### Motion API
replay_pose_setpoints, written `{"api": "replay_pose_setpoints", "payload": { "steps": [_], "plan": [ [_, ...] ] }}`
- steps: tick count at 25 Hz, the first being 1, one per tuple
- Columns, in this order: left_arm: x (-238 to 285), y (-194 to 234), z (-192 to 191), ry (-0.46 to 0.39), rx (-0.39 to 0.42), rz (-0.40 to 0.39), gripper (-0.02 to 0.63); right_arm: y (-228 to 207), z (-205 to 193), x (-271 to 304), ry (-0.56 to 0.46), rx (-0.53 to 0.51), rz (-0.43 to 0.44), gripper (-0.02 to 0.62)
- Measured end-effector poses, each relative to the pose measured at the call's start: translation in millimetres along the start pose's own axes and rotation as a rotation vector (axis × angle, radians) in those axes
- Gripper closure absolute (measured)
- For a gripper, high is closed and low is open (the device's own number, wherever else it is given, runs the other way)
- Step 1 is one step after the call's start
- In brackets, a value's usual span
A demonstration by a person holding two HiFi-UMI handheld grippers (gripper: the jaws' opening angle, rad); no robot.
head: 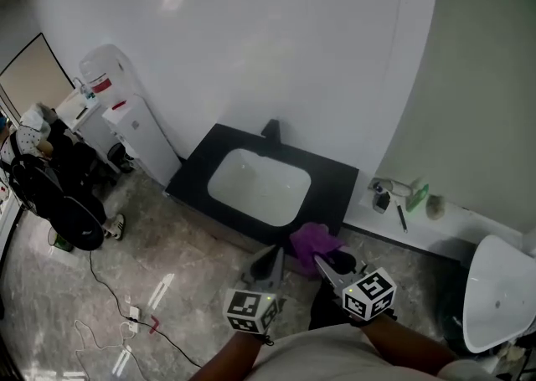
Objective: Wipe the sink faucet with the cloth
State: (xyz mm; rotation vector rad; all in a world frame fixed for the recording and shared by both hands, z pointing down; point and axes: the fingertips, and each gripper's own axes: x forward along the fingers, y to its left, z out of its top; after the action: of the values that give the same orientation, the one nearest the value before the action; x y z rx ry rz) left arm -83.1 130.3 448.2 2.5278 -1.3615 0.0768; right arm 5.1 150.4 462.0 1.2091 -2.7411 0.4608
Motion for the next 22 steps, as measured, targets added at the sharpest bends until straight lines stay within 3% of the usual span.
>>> {"api": "replay_pose_setpoints", "payload": {
  "steps": [6, 10, 15, 19, 22],
  "plan": [
    [144.0, 37.4, 19.6, 0.016, -0.051, 0.035, 0.6, -107.2, 34.8, 93.4, 0.062, -0.016, 0.16, 0.509],
    [213.5, 76.5, 30.0, 0.022, -0.085, 0.106, 0.6, -166.6, 51.1, 150.6, 0.12, -0.034, 0.228, 0.509],
    [259.9, 131.7, 25.7, 0.059, -0.106, 0.15, 0.6, -237.2, 62.4, 241.2, 0.16, -0.038, 0.197, 0.509],
    [281.0, 170.0, 23.6, 0.082, -0.117, 0.163, 0.6, -287.9, 90.4, 349.6, 0.158, -0.127, 0.143, 0.509],
    [290.1, 187.7, 18.9, 0.113, -0.137, 0.161, 0.6, -321.4, 88.8, 432.5, 0.217, -0.17, 0.098, 0.509]
  ]
}}
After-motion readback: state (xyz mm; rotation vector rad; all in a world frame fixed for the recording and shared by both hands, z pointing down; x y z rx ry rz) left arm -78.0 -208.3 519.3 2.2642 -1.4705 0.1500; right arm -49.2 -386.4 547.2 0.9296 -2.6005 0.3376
